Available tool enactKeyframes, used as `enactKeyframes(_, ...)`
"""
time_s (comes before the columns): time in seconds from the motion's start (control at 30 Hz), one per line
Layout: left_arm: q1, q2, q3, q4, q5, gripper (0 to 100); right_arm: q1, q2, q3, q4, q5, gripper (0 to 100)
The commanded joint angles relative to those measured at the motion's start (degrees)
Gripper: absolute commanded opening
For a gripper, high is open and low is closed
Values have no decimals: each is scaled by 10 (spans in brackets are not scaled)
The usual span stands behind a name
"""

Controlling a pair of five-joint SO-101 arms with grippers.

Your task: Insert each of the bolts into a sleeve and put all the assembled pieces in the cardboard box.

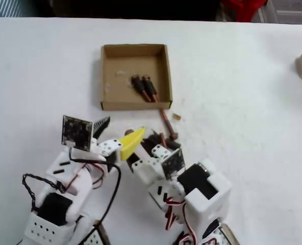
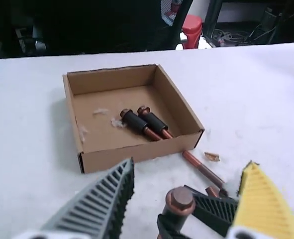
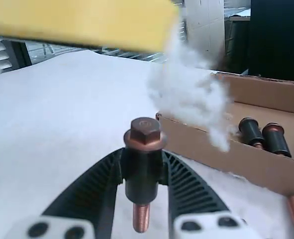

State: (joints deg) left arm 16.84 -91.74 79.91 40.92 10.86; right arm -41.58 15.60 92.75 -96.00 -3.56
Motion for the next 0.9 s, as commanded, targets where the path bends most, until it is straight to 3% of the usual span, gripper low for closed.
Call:
enactKeyframes(0.0, -4, -5, -31, 56, 8, 347, 7, -6, -4, -15, 6, 16)
enactKeyframes(0.23, -5, -136, -33, 183, 6, 347, 7, -6, -4, -15, 6, 16)
enactKeyframes(0.33, -29, -130, -50, 218, 5, 340, 7, -5, -4, -15, 6, 16)
enactKeyframes(0.43, -68, -124, -52, 221, 4, 248, 7, -4, -4, -15, 6, 16)
enactKeyframes(0.57, -116, -126, -48, 222, 4, 10, 7, -4, -4, -15, 6, 16)
enactKeyframes(0.67, -160, -126, -30, 220, 4, 65, 7, -4, -4, -15, 6, 16)
enactKeyframes(0.87, -230, -126, 83, 193, 4, 25, 7, -3, 2, -15, 6, 16)
